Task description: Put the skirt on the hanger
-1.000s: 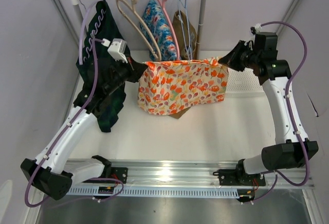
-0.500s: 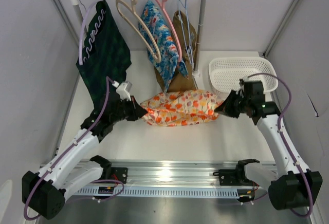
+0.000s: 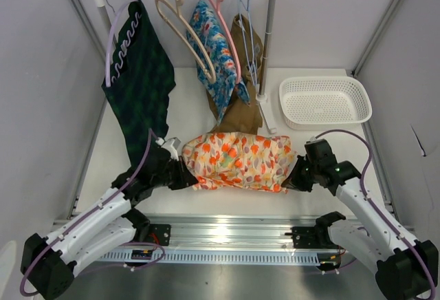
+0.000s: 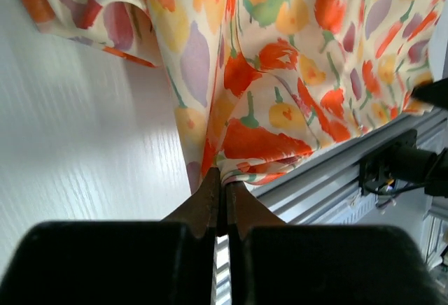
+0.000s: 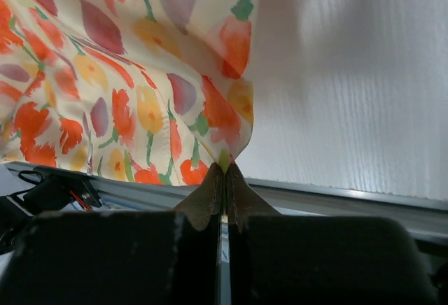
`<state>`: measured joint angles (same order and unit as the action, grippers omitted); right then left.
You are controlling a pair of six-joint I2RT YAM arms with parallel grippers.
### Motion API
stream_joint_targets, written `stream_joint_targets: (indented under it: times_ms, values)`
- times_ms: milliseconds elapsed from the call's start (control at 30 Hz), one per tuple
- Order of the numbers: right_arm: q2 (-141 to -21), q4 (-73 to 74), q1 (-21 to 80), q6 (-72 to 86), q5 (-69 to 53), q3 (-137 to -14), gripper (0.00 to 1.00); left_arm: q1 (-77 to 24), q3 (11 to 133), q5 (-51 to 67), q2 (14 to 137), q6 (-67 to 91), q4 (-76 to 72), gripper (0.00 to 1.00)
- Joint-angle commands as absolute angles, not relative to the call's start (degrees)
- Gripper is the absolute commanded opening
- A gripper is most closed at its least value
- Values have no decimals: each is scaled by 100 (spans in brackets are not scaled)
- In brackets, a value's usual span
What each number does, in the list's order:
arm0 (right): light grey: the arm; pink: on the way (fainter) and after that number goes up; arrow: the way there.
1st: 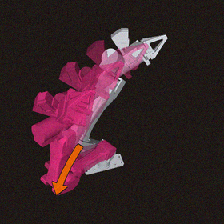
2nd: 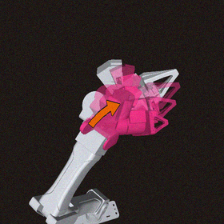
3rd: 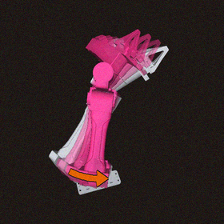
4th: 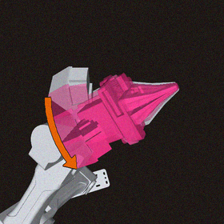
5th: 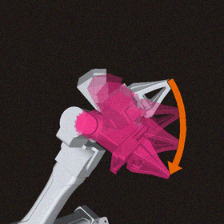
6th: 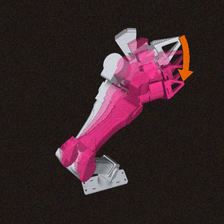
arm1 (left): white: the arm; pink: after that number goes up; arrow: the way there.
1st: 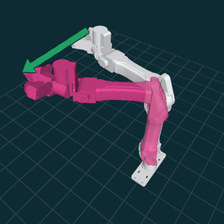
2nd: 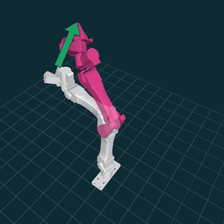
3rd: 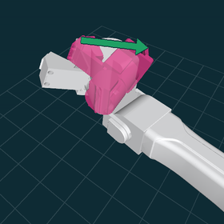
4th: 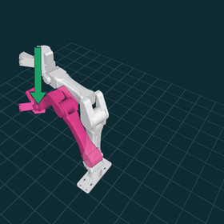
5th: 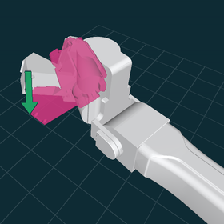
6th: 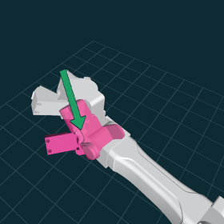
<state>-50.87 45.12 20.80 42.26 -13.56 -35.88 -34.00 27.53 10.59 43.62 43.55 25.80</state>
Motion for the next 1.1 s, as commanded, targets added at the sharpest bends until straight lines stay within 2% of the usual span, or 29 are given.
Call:
stream_joint_targets:
  times_ms: [0, 67, 100, 133, 233, 333, 533, 567, 600, 633, 800, 933, 1067]
  values:
    - [-4782, 4929, 2083, 4342, -862, -3744, 0, -3682, 2663, 870, 4123, 4632, 2908, 11]
    - [-4764, 5088, 2039, 4307, -844, -3858, 0, -3726, 2611, 879, 3947, 4562, 3154, 19]
    - [-4755, 5202, 2030, 4281, -852, -3884, 0, -3753, 2619, 888, 3877, 4535, 3225, 25]
    - [-4746, 5264, 2030, 4245, -879, -3911, 0, -3823, 2654, 888, 3754, 4553, 3234, 37]
    - [-4589, 5519, 2030, 4219, -879, -4025, 0, -3902, 2812, 975, 3587, 4693, 3480, 52]
    - [-4413, 5713, 2030, 4236, -861, -4069, 0, -3902, 3111, 827, 3410, 4633, 3691, 58]
    - [-4158, 6011, 2048, 4219, -827, -4078, 0, -3902, 3305, 694, 3595, 4518, 3709, 60]
    - [-4105, 6081, 2030, 4184, -817, -4087, 3, -3911, 3313, 729, 3569, 4500, 3709, 60]
    - [-4070, 6099, 2030, 4175, -852, -4096, 10, -3902, 3313, 729, 3516, 4456, 3657, 62]
    - [-4061, 6117, 2030, 4192, -861, -4148, 26, -3902, 3322, 747, 3507, 4430, 3604, 62]
    - [-4087, 6126, 2039, 4219, -800, -4482, 53, -3902, 3454, 607, 3980, 4411, 3349, 63]
    - [-4227, 6012, 2030, 4149, -669, -4711, 59, -3894, 3402, -112, 4157, 4701, 3270, 67]
    - [-4622, 5338, 1890, 4087, -782, -4711, 60, -3823, 3366, -764, 4525, 4956, 3095, 70]
